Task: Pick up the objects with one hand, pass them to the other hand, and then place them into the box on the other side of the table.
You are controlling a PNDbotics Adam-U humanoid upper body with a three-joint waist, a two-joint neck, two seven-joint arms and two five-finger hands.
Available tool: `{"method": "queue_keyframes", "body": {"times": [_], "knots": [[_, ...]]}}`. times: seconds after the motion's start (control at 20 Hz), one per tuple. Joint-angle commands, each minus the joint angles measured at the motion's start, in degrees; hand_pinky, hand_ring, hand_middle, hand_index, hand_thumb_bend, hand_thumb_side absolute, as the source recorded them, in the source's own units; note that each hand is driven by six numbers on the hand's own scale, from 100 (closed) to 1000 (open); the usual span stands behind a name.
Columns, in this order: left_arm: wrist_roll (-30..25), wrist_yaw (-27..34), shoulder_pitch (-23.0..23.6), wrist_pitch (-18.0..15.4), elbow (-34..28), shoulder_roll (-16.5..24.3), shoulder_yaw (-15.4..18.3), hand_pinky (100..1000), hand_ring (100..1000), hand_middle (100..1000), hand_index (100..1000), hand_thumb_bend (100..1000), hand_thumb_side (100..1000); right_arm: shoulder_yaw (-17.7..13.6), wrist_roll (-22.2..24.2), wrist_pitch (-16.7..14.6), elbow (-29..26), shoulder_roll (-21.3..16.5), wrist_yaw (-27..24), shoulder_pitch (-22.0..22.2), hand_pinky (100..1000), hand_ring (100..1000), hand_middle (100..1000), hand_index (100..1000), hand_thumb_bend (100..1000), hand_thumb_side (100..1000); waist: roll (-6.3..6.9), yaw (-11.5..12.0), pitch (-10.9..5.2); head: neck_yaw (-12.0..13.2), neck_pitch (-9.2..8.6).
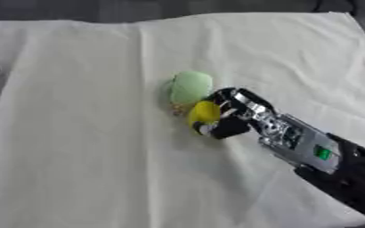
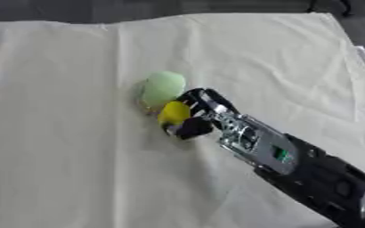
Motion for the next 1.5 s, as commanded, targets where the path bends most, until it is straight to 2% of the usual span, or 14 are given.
{"method": "queue_keyframes", "body": {"times": [0.05, 0.75, 1.05, 1.2, 1.5], "knots": [[0.0, 0.1, -0.9, 0.1, -0.8, 1.5, 0.3, 874, 752, 756, 742, 377, 522, 0.0, -11.3, 11.6, -0.5, -0.8, 0.3, 0.3, 699, 715, 648, 759, 390, 100, 0.0, -0.1, -0.33, 0.2, -0.13], [-0.1, 0.0, -0.3, 0.0, -0.6, 1.4, 0.3, 874, 752, 757, 738, 374, 538, 0.1, -8.1, 11.6, 1.9, -0.7, 5.6, 2.2, 734, 721, 635, 751, 408, 100, -0.09, -0.8, -0.88, 0.5, 0.21], [0.0, -0.1, -0.3, 0.0, -0.5, 1.3, 0.3, 874, 752, 757, 736, 372, 539, -0.1, -6.1, 11.6, 2.1, -0.8, 8.0, 2.5, 731, 699, 585, 703, 412, 100, -0.03, -1.1, -1.03, 0.5, 0.26], [-0.1, -0.2, -0.3, 0.0, -0.4, 1.3, 0.3, 874, 752, 756, 732, 371, 539, -0.4, -5.2, 11.6, 1.8, -0.8, 8.9, 2.5, 720, 663, 531, 640, 402, 100, 0.04, -1.3, -1.14, 0.5, 0.34], [0.0, -0.2, -0.4, 0.0, -0.4, 1.1, 0.4, 874, 751, 756, 730, 367, 537, -1.5, -4.8, 11.6, -1.4, -1.3, 7.8, 2.1, 652, 595, 465, 550, 366, 100, 0.16, -1.6, -1.45, 0.4, 0.22]]}}
